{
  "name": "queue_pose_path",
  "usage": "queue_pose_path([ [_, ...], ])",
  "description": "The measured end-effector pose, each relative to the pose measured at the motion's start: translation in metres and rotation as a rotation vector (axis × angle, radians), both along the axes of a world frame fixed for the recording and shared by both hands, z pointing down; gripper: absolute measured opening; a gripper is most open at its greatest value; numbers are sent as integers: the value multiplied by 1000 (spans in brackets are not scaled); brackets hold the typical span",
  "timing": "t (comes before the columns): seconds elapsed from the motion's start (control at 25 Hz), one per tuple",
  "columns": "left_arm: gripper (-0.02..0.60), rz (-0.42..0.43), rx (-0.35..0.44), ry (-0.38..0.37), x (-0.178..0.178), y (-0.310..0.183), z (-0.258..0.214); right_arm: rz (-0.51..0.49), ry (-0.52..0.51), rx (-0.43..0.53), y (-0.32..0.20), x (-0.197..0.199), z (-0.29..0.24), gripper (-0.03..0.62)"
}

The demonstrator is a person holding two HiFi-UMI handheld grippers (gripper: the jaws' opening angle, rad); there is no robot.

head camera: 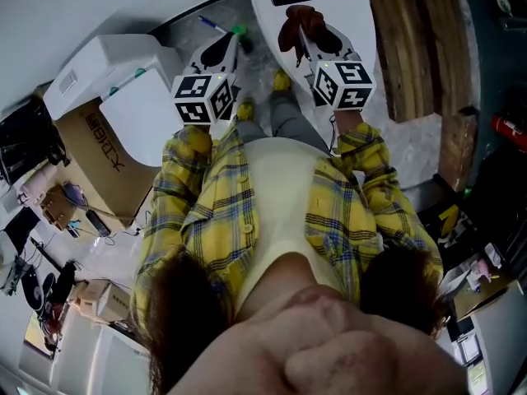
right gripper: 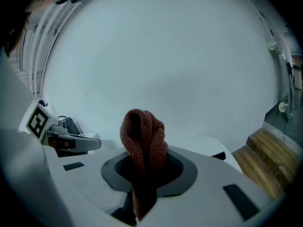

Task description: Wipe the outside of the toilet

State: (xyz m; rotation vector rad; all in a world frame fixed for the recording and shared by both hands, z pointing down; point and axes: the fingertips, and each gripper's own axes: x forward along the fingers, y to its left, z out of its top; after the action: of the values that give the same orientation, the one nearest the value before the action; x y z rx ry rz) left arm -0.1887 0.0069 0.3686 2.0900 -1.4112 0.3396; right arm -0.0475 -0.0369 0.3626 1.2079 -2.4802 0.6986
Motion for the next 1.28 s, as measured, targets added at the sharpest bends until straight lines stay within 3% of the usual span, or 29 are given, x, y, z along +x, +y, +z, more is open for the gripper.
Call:
queue_pose_path([
  [0.56,12,-102,-58,-24,-4,-64,48,-148,2,-40,-81,-24,61,86],
  [1.28,12,-144,-108,-16,19,-112,110,-326,26,-54,-120,-67,132,86],
])
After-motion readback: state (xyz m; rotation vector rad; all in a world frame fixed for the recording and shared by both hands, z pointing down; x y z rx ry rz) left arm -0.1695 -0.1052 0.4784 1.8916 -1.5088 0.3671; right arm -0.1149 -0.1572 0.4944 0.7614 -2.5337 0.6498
